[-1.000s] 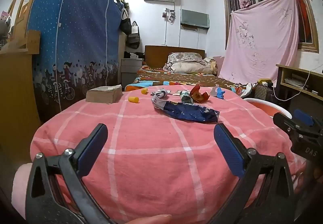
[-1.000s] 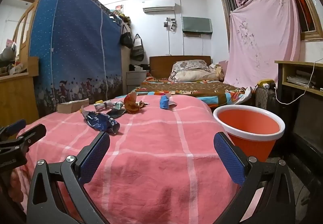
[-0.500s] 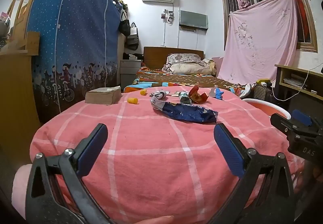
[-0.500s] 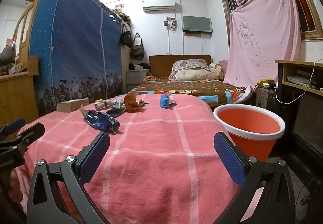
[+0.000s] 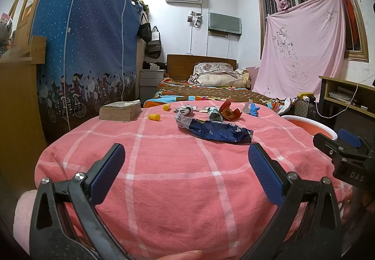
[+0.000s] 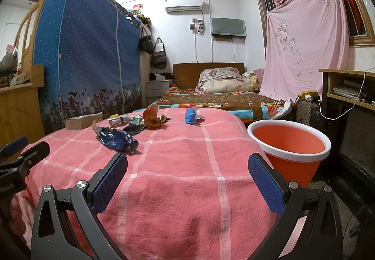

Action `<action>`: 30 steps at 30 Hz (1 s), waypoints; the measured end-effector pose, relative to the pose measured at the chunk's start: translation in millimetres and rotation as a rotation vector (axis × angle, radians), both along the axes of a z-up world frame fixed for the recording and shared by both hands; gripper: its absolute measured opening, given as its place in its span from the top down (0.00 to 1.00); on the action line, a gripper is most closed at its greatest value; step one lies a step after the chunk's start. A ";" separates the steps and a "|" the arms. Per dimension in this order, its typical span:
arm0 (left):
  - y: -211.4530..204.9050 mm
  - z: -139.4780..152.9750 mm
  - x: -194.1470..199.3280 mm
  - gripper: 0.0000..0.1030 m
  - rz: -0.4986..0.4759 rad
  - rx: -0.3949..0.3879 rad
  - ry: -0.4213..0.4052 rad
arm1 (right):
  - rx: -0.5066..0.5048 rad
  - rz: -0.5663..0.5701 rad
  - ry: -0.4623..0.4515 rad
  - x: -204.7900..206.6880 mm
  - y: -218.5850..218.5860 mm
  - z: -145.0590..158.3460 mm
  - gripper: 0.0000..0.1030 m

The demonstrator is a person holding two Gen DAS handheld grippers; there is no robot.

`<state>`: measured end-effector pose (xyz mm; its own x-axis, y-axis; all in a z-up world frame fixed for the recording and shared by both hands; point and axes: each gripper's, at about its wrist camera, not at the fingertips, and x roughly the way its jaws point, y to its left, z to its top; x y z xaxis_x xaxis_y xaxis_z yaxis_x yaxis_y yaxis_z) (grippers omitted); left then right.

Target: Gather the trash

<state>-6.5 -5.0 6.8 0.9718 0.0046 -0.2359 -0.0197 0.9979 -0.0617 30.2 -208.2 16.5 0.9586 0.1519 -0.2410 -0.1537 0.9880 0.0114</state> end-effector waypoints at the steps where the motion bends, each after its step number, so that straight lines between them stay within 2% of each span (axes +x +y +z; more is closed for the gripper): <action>1: 0.4 -0.7 0.6 0.14 0.000 -0.001 0.000 | 0.000 0.000 0.000 0.6 -0.4 -1.8 0.00; 30: 1.4 -1.5 0.1 0.14 -0.001 -0.003 -0.001 | 0.004 0.000 0.000 2.0 0.2 -4.5 0.00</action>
<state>-6.3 -3.6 5.3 0.9719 0.0033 -0.2353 -0.0190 0.9977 -0.0643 32.2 -208.0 12.0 0.9586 0.1524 -0.2404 -0.1534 0.9881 0.0150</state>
